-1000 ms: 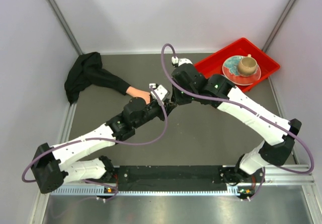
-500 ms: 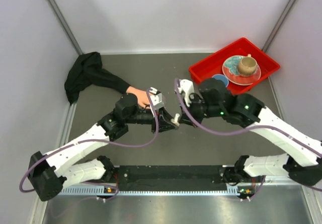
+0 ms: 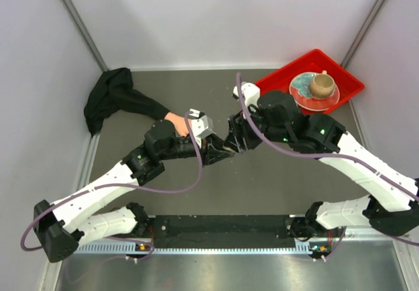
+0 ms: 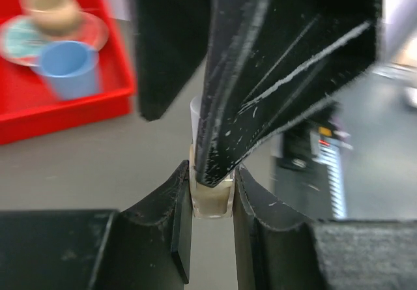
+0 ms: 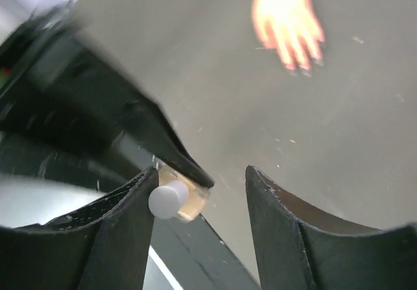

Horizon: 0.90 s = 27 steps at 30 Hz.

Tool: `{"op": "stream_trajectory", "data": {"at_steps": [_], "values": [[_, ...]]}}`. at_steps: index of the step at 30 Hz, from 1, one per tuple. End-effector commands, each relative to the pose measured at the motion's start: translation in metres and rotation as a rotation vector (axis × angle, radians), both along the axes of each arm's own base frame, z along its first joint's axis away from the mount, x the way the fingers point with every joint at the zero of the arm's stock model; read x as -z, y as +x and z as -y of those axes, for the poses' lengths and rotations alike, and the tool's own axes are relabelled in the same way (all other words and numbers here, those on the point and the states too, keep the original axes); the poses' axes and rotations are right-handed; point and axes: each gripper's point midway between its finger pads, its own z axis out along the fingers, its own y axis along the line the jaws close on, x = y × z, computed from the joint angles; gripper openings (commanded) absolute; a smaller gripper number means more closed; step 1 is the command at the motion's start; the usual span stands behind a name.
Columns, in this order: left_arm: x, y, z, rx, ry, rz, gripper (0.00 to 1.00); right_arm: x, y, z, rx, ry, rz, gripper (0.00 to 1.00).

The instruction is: Paint the nails

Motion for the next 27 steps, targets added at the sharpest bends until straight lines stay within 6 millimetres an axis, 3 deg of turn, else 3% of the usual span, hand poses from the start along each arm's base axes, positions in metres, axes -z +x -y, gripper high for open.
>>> {"op": "stream_trajectory", "data": {"at_steps": [1, 4, 5, 10, 13, 17, 22, 23, 25, 27], "values": [[-0.021, 0.052, -0.004, -0.312, -0.057, 0.139, 0.00, -0.020, 0.037, 0.015, 0.400, 0.075, -0.063, 0.55], [-0.019, 0.062, -0.003, -0.363, -0.065, 0.143, 0.00, -0.012, 0.048, 0.015, 0.455, 0.003, -0.067, 0.48], [-0.018, 0.064, -0.002, -0.365, -0.063, 0.142, 0.00, -0.017, 0.049, 0.011, 0.448, 0.013, -0.060, 0.40], [-0.009, 0.073, 0.000, -0.408, -0.029, 0.119, 0.00, -0.016, 0.051, -0.002, 0.429, 0.007, -0.067, 0.22], [-0.008, 0.079, -0.004, -0.451, -0.024, 0.105, 0.00, -0.010, 0.052, -0.004, 0.431, -0.036, -0.066, 0.16], [-0.003, 0.093, -0.015, -0.559, 0.004, 0.072, 0.00, -0.008, 0.050, -0.004, 0.435, -0.065, -0.051, 0.17], [-0.004, 0.090, -0.013, -0.547, -0.001, 0.055, 0.00, -0.005, 0.051, -0.008, 0.423, -0.073, -0.049, 0.18], [-0.004, 0.090, -0.014, -0.550, 0.002, 0.054, 0.00, -0.004, 0.052, -0.009, 0.422, -0.075, -0.050, 0.15], [-0.004, 0.090, -0.014, -0.551, 0.008, 0.054, 0.00, -0.004, 0.051, -0.009, 0.415, -0.079, -0.052, 0.00], [-0.007, 0.080, -0.009, -0.486, 0.000, 0.058, 0.00, -0.006, 0.048, -0.012, 0.378, -0.070, -0.047, 0.00]]}}
